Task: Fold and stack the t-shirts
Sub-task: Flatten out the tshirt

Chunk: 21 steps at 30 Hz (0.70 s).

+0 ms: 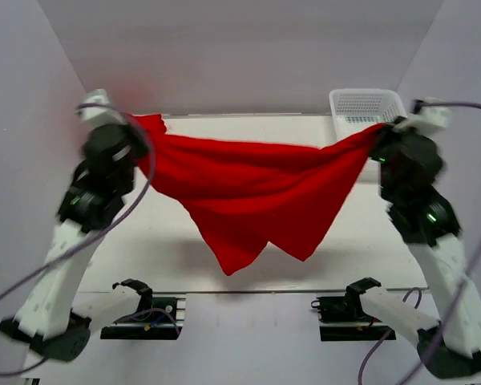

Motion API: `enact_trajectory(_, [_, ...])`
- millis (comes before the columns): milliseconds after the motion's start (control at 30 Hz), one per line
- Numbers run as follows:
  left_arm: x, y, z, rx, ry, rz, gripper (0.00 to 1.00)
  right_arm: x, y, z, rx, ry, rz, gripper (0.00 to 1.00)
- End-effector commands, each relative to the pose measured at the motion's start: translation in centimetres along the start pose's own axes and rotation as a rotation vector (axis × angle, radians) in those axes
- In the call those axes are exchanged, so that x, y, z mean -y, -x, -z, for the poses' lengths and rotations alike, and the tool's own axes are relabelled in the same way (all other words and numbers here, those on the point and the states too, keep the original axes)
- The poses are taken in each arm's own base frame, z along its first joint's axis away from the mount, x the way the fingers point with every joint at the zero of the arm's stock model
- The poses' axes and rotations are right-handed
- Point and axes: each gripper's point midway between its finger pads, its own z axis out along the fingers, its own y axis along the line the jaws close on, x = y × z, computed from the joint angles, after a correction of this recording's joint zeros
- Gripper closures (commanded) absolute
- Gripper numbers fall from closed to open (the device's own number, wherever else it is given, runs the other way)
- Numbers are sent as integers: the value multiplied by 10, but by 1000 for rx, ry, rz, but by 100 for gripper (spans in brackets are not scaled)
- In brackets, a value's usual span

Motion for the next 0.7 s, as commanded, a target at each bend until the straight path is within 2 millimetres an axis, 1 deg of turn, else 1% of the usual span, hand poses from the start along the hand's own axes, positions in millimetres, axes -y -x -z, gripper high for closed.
enact_trajectory(0, [-27,-121,-40,-290,222,-39,100,-17,-79,-49,-154,-50,59,100])
enact_trajectory(33, [-33,-141,-49,-333,265,-47,100,-25,-107,-66,-219,-47,86,100])
enact_trajectory(67, [-37,-179,-65,-411,315,-90,100,-33,-140,-82,-295,-42,122,100])
enact_trajectory(100, [-41,-196,-77,-457,332,-94,97,-42,-155,-92,-328,-14,112,100])
enact_trajectory(133, [-48,-215,-86,-496,365,-123,83,-41,-168,-103,-356,-24,122,100])
enact_trajectory(167, [-44,-216,-97,-519,367,-121,69,-50,-212,-128,-453,-23,175,100])
enact_trajectory(200, [-51,-245,-109,-595,410,-165,53,-55,-209,-139,-463,-30,176,100])
enact_trajectory(233, [-59,-251,-112,-630,444,-186,19,-54,-236,-153,-527,-50,224,72])
enact_trajectory(267, [-54,-247,-125,-643,450,-178,1,-70,-231,-173,-549,-34,228,43])
enact_trajectory(300, [-55,-252,-126,-655,456,-186,1,-67,-234,-170,-568,-38,238,42])
enact_trajectory(333, [-59,-248,-131,-644,469,-194,1,-71,-248,-175,-606,-24,259,30])
enact_trajectory(367, [-59,-244,-133,-629,472,-193,1,-79,-251,-180,-617,7,255,26])
enact_trajectory(400, [-62,-241,-136,-622,472,-200,1,-82,-248,-182,-612,23,258,24])
enact_trajectory(433, [-63,-240,-139,-622,462,-196,1,-85,-249,-182,-616,39,273,15])
enact_trajectory(467, [-63,-240,-139,-622,462,-196,1,-87,-246,-180,-614,57,265,10])
enact_trajectory(567, [-58,-240,-136,-640,431,-187,1,-89,-250,-170,-642,90,280,10])
enact_trajectory(600, [-58,-238,-130,-650,410,-207,1,-87,-245,-162,-646,106,275,10])
enact_trajectory(633, [-58,-239,-128,-656,394,-207,1,-88,-247,-155,-667,131,282,10])
enact_trajectory(667, [-58,-249,-122,-683,367,-209,1,-87,-246,-145,-681,146,281,10])
